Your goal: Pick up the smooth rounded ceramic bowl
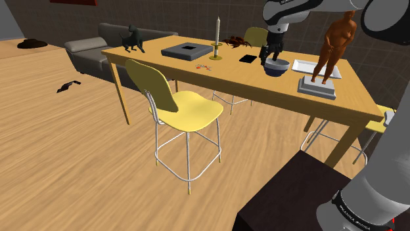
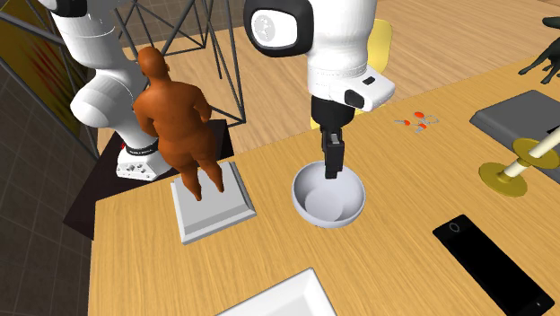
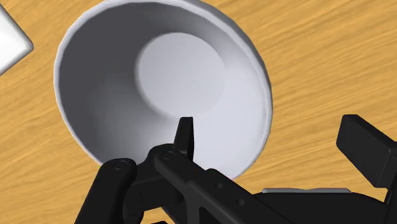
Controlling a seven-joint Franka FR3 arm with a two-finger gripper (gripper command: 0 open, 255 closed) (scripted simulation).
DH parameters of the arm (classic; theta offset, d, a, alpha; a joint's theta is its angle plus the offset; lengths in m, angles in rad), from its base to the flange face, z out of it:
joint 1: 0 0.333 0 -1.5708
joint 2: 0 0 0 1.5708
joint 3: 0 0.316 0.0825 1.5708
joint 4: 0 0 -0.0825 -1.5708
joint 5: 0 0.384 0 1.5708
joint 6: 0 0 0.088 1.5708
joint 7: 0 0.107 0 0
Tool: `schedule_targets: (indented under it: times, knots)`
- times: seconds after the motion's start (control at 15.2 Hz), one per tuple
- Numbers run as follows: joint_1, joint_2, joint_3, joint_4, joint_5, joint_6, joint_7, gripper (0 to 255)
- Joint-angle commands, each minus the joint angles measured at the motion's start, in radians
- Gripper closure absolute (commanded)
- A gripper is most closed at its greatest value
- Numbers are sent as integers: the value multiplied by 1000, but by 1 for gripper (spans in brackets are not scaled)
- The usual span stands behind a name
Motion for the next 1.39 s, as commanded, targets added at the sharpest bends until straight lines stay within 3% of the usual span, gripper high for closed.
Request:
schedule_targets:
  times: [0.0, 0.13, 0.2, 0.79, 1.32]
  knots:
    - [0, 2, 0, -24, 0, 26, 0, 0]
    - [0, 2, 0, -31, 0, 34, 1, 0]
    - [0, 1, 0, -31, 0, 32, 1, 255]
    - [0, 2, 0, -31, 0, 34, 1, 255]
    - [-2, 0, -1, 73, 1, -73, -5, 255]
